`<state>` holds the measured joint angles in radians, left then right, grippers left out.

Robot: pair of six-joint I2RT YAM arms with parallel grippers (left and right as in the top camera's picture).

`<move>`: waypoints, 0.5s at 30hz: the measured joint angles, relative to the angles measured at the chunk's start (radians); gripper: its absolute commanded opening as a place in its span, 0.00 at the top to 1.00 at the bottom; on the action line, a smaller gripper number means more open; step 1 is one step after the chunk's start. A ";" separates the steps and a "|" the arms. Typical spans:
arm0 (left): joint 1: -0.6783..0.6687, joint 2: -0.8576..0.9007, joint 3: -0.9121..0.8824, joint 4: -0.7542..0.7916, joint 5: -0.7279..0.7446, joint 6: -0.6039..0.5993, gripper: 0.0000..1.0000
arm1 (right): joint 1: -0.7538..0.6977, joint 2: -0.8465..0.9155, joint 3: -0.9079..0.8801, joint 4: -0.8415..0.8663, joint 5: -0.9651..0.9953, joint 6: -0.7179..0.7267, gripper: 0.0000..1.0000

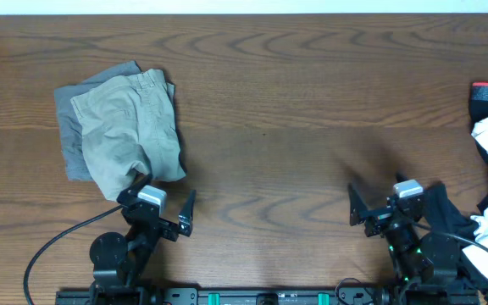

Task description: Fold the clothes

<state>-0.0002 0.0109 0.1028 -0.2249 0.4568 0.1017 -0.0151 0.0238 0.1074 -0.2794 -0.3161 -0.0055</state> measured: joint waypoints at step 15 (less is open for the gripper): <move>0.000 0.141 0.122 0.127 -0.042 0.000 0.02 | 0.000 0.061 0.042 0.162 -0.069 0.067 0.01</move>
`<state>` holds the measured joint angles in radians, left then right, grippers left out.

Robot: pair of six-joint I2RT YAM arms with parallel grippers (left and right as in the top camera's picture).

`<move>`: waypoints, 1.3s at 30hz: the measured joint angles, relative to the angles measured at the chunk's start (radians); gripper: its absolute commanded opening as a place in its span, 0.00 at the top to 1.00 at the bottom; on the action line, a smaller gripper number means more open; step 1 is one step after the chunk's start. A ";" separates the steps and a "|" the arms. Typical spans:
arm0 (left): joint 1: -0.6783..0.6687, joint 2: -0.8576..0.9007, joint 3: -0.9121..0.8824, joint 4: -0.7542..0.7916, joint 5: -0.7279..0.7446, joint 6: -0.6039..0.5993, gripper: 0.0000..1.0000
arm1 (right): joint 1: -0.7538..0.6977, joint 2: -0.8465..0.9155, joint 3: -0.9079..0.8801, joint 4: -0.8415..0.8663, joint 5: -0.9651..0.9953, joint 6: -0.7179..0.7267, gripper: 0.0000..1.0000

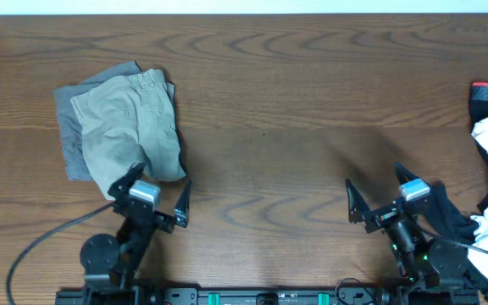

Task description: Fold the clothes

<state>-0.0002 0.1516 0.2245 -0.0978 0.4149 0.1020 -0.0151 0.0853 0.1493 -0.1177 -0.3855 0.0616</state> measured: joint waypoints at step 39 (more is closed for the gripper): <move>-0.004 1.208 1.177 -0.833 0.032 -0.053 0.02 | -0.589 1.573 1.296 -0.685 0.638 0.369 0.08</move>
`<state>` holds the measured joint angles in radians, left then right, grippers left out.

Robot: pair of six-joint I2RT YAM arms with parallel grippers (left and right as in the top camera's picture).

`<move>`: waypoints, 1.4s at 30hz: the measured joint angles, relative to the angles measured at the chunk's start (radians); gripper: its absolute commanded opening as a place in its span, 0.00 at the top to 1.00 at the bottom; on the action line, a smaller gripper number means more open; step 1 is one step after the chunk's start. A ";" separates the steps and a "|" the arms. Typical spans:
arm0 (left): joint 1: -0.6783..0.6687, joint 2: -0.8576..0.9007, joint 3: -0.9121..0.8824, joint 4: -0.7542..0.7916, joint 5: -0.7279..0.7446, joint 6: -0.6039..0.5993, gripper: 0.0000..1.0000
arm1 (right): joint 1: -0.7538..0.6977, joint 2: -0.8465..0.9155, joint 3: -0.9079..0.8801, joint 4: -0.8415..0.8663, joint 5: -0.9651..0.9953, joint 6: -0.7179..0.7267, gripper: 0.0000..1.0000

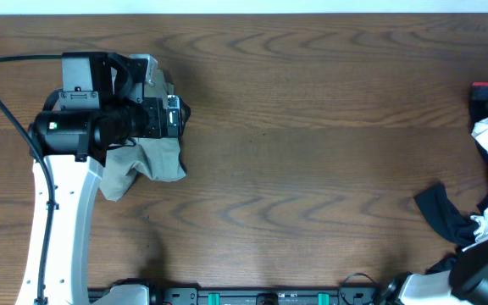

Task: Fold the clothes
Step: 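Reach the right gripper to the white T-shirt pile and grasp it, then lift the white T-shirt with the right gripper and drop it mid-table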

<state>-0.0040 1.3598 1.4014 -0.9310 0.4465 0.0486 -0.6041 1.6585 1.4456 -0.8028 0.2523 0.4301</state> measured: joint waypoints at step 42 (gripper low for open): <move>0.000 0.000 0.000 0.021 0.000 0.000 0.02 | 0.738 -0.015 0.126 0.286 -0.993 -0.230 0.99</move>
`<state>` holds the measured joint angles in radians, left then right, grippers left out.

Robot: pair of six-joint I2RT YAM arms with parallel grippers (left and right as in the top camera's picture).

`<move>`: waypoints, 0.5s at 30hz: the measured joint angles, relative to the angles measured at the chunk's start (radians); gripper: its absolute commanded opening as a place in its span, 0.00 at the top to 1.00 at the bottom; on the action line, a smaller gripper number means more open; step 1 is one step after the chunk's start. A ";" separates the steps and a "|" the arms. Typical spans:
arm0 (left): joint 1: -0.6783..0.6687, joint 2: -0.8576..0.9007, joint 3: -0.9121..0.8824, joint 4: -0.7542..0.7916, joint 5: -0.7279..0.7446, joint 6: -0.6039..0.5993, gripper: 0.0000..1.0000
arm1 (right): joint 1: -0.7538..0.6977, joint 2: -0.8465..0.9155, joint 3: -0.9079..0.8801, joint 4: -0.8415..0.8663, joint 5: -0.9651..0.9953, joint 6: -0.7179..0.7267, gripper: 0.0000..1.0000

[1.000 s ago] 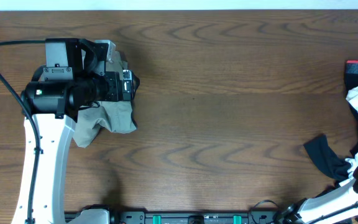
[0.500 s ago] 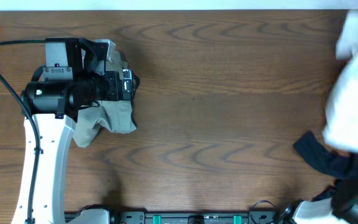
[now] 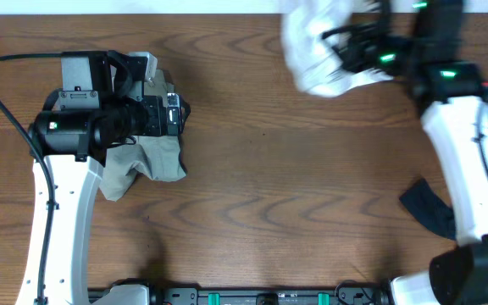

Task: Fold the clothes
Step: 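Lift the white T-shirt with the right gripper and drop it mid-table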

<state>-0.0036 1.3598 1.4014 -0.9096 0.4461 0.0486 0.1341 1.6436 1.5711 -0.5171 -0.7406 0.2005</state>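
Note:
A khaki and grey pile of folded clothes (image 3: 146, 161) lies at the left, mostly covered by my left arm. The left gripper (image 3: 145, 69) hovers over the pile's far edge; its jaws are hard to make out. At the back centre my right gripper (image 3: 339, 44) is shut on a white garment (image 3: 307, 47), which hangs bunched and blurred above the table. A black garment (image 3: 424, 207) lies at the right front, beside the right arm.
A red and black item shows at the right edge. The brown wooden table (image 3: 261, 195) runs the width of the view, and a black cable loops out from the left arm at the far left.
The right arm, then only at the lower right corner, now reaches to the back centre holding the white garment that lay at the right edge. The black garment shifted slightly. The left arm is unchanged.
Both arms first sat near the front edge with grippers open, the khaki pile uncovered at left and the white garment at the right edge. Then the left arm stood over the khaki pile. Now the right gripper holds the white garment up at the back centre.

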 measured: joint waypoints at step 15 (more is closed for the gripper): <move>0.000 0.000 0.000 0.010 0.000 0.000 0.02 | -0.009 -0.082 -0.002 -0.311 0.490 -0.084 0.22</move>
<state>-0.0036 1.3598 1.4014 -0.8993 0.4465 0.0486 0.1253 1.5620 1.5692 -0.8284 -0.2504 0.1162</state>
